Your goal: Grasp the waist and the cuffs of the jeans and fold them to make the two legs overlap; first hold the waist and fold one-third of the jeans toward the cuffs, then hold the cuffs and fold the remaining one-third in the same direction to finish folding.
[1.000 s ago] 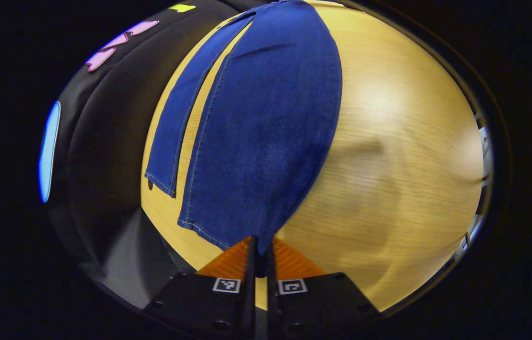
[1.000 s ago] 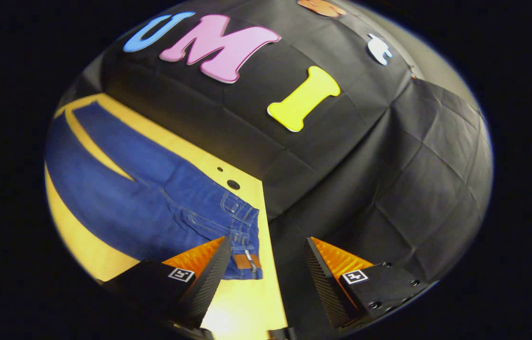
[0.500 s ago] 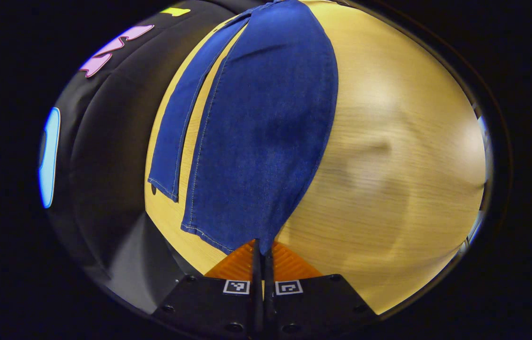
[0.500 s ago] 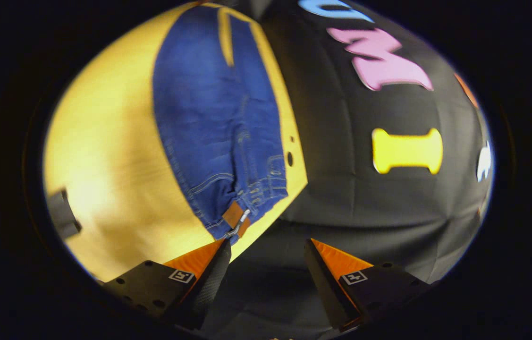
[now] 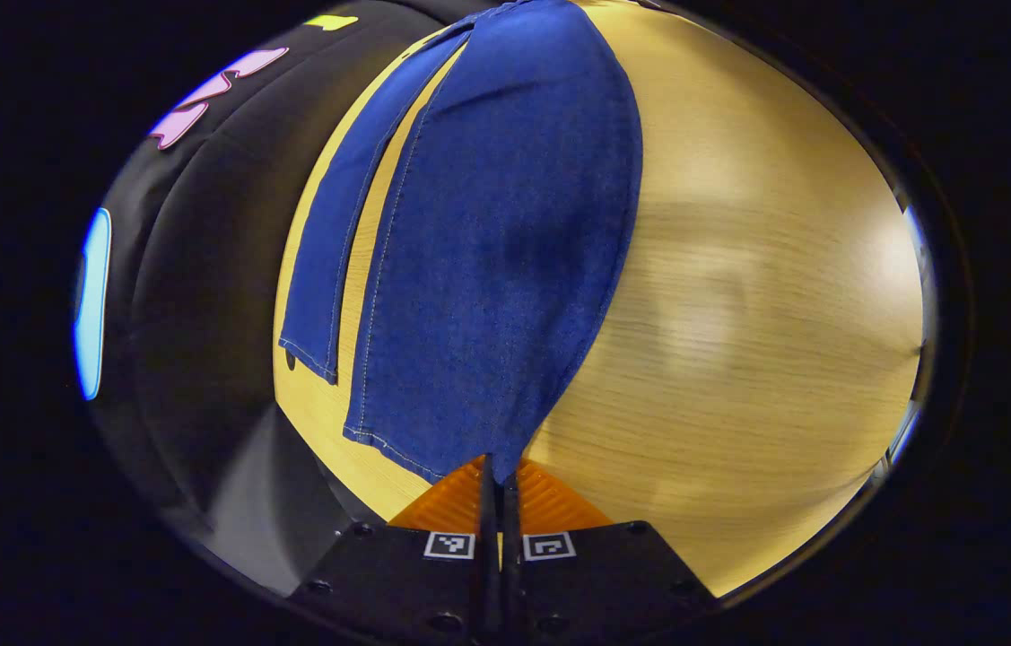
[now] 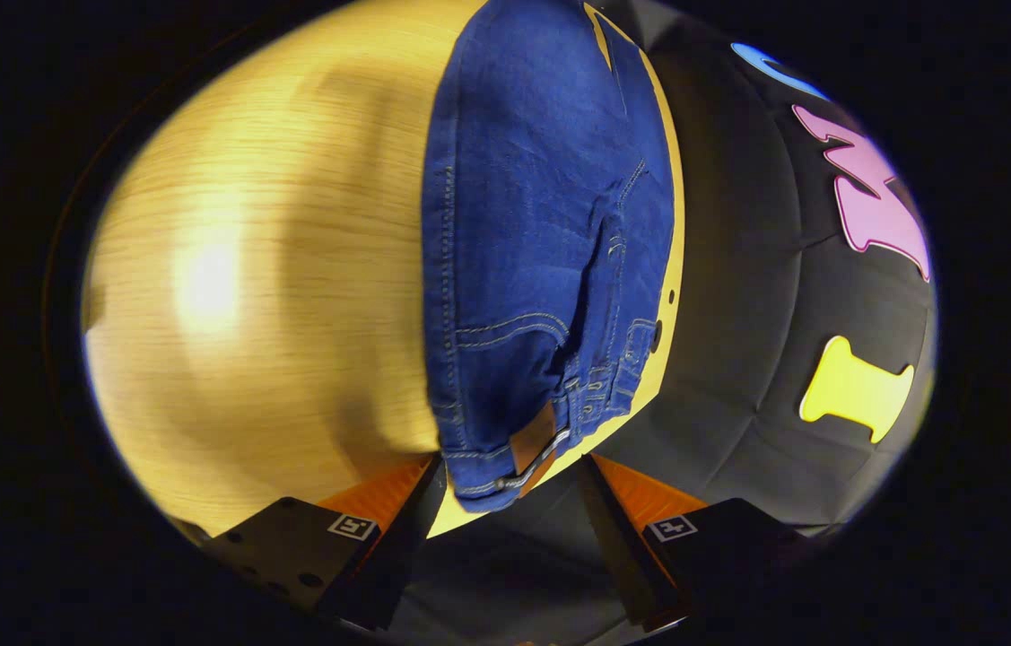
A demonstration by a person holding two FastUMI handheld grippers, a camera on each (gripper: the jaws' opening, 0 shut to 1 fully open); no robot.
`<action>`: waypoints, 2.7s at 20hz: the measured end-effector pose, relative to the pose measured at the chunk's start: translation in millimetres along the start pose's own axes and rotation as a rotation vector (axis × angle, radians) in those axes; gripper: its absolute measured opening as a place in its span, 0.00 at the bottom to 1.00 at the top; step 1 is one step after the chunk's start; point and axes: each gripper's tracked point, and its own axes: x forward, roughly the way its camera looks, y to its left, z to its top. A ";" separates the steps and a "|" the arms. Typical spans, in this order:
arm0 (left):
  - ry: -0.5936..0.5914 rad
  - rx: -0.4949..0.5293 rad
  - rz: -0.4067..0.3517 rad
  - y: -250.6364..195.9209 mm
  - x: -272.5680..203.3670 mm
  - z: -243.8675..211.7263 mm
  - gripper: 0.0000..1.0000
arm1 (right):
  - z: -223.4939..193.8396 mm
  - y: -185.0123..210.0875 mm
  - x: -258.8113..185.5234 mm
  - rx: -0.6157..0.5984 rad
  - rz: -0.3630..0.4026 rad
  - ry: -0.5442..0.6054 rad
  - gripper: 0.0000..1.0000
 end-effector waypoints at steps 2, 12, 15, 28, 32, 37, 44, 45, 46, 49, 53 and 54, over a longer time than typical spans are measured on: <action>-0.002 0.028 0.008 -1.1 -0.6 1.4 0.05 | 6.6 -7.2 6.7 -0.070 -0.019 -0.017 0.92; 0.028 -0.009 0.053 -1.3 1.3 2.5 0.05 | 11.2 -2.0 29.2 0.080 0.100 -0.004 0.14; 0.047 -0.042 0.042 -4.9 -0.4 3.7 0.05 | 14.1 1.4 23.8 0.090 0.168 -0.032 0.11; 0.015 -0.530 -0.242 17.3 -19.2 23.6 0.06 | 7.6 -110.3 -2.8 0.181 0.122 -0.089 0.11; -0.053 -0.756 -0.220 89.5 -32.7 45.1 0.06 | 12.1 -187.3 14.9 0.298 0.050 -0.104 0.11; -0.029 -1.095 -0.180 176.1 -60.1 70.8 0.06 | 6.9 -253.9 69.4 0.548 0.070 -0.075 0.11; -0.029 -1.378 -0.179 296.5 -114.3 109.6 0.06 | -27.2 -283.3 179.1 1.018 0.178 0.111 0.11; -0.023 -1.391 -0.191 308.7 -123.7 116.2 0.06 | -30.5 -286.2 190.5 1.095 0.189 0.135 0.11; -0.024 -1.410 -0.187 320.5 -126.9 118.0 0.06 | -31.5 -287.4 204.8 1.164 0.196 0.148 0.11; -0.002 -1.411 -0.152 350.4 -145.8 118.8 0.20 | -32.5 -297.8 201.8 1.277 0.209 0.181 0.16; -0.055 -1.462 -0.009 367.0 -154.5 106.9 0.80 | -45.9 -309.6 195.9 1.335 0.134 0.199 0.76; -0.073 -1.471 0.029 374.4 -169.0 98.0 0.99 | -40.9 -308.5 188.4 1.403 0.121 0.166 0.98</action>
